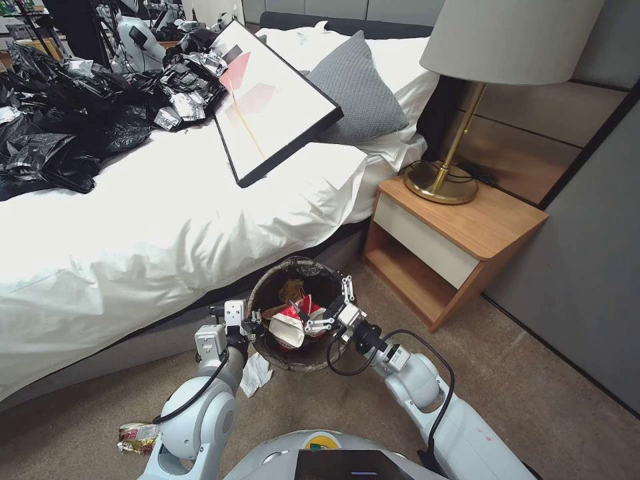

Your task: Pick up the trash bin, then pick up the garbage from the floor and place it into the trash bin.

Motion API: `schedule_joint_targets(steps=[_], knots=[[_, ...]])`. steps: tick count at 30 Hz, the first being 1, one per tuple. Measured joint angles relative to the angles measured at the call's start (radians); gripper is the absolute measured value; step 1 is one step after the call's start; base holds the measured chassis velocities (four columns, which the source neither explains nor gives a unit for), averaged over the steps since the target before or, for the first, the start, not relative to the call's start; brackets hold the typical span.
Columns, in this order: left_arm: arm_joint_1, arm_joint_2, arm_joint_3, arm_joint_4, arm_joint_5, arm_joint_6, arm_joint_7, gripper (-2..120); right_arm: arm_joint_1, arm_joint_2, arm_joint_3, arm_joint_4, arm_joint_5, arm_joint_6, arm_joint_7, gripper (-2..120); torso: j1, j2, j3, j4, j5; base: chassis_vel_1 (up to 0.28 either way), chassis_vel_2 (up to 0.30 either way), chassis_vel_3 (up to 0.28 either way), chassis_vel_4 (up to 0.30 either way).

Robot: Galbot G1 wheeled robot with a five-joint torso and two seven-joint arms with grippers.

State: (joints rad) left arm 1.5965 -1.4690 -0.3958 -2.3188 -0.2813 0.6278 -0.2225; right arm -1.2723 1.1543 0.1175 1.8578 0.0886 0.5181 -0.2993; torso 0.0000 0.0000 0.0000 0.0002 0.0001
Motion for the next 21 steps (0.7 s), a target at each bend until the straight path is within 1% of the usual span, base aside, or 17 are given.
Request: schedule_joint_targets(steps=[1,2,3,4,5,6,7,8,9,10,14,15,18,19,21], knots=[[0.001,0.000,0.000,0.001,0.001,-0.002,0.001,0,-0.006,0.003,0.002,0.020,-0.004,-0.015,0.034,100,0.000,0.000,0.000,0.0001,0.0000,0.000,0.000,0.000,0.000],[0.004,0.001,-0.001,0.005,0.003,-0.007,0.003,0,-0.018,0.009,0.010,0.056,-0.023,-0.046,0.102,100,0.000,0.000,0.000,0.0000,0.0000,0.000,0.000,0.000,0.000],[0.004,0.001,-0.001,0.005,0.003,-0.007,0.003,0,-0.018,0.009,0.010,0.056,-0.023,-0.046,0.102,100,0.000,0.000,0.000,0.0000,0.0000,0.000,0.000,0.000,0.000],[0.005,0.002,-0.002,0.005,0.003,-0.008,0.003,0,-0.025,0.014,0.016,0.074,-0.032,-0.069,0.135,100,0.000,0.000,0.000,0.0000,-0.0001,0.000,0.000,0.000,0.000],[0.008,0.004,-0.002,0.007,0.003,-0.011,0.004,0,-0.047,0.024,0.031,0.117,-0.050,-0.128,0.219,100,0.000,0.000,0.000,0.0001,0.0000,0.000,0.000,0.000,0.000],[0.012,0.009,-0.004,0.008,0.003,-0.014,0.006,0,-0.077,0.037,0.044,0.177,-0.051,-0.190,0.308,100,0.000,0.000,0.000,-0.0006,-0.0001,0.000,0.000,0.000,0.000],[0.012,0.009,-0.004,0.008,0.003,-0.014,0.006,0,-0.077,0.037,0.044,0.177,-0.051,-0.190,0.308,100,0.000,0.000,0.000,-0.0006,-0.0001,0.000,0.000,0.000,0.000],[0.014,0.013,-0.004,0.010,0.002,-0.019,0.008,0,-0.100,0.051,0.055,0.214,-0.043,-0.227,0.361,100,0.000,0.000,0.000,-0.0001,-0.0003,0.000,0.000,0.000,0.000],[0.020,0.019,-0.004,0.013,0.002,-0.028,0.009,0,-0.141,0.080,0.075,0.251,-0.030,-0.263,0.430,100,0.000,0.000,0.000,-0.0003,-0.0002,0.000,0.000,0.000,0.000],[0.020,0.019,-0.004,0.013,0.002,-0.028,0.009,0,-0.141,0.080,0.075,0.251,-0.030,-0.263,0.430,100,0.000,0.000,0.000,-0.0003,-0.0002,0.000,0.000,0.000,0.000],[0.039,0.026,-0.002,0.014,0.005,-0.048,0.004,0,-0.218,0.148,0.143,0.259,-0.030,-0.246,0.494,100,0.000,0.000,0.000,-0.0003,0.0000,0.000,0.000,0.000,0.000],[0.039,0.026,-0.002,0.014,0.005,-0.048,0.004,0,-0.218,0.148,0.143,0.259,-0.030,-0.246,0.494,100,0.000,0.000,0.000,-0.0003,0.0000,0.000,0.000,0.000,0.000],[0.051,0.032,-0.007,0.019,0.025,-0.075,0.004,0,-0.276,0.195,0.203,0.221,-0.070,-0.164,0.492,100,0.000,0.000,0.000,-0.0001,0.0000,0.000,0.000,0.000,0.000],[0.051,0.032,-0.007,0.019,0.025,-0.075,0.004,0,-0.276,0.195,0.203,0.221,-0.070,-0.164,0.492,100,0.000,0.000,0.000,-0.0001,0.0000,0.000,0.000,0.000,0.000],[0.057,0.032,-0.011,0.022,0.036,-0.090,0.004,0,-0.333,0.220,0.232,0.221,-0.099,-0.139,0.482,100,0.000,0.000,0.000,-0.0003,0.0000,0.000,0.000,0.000,0.000]])
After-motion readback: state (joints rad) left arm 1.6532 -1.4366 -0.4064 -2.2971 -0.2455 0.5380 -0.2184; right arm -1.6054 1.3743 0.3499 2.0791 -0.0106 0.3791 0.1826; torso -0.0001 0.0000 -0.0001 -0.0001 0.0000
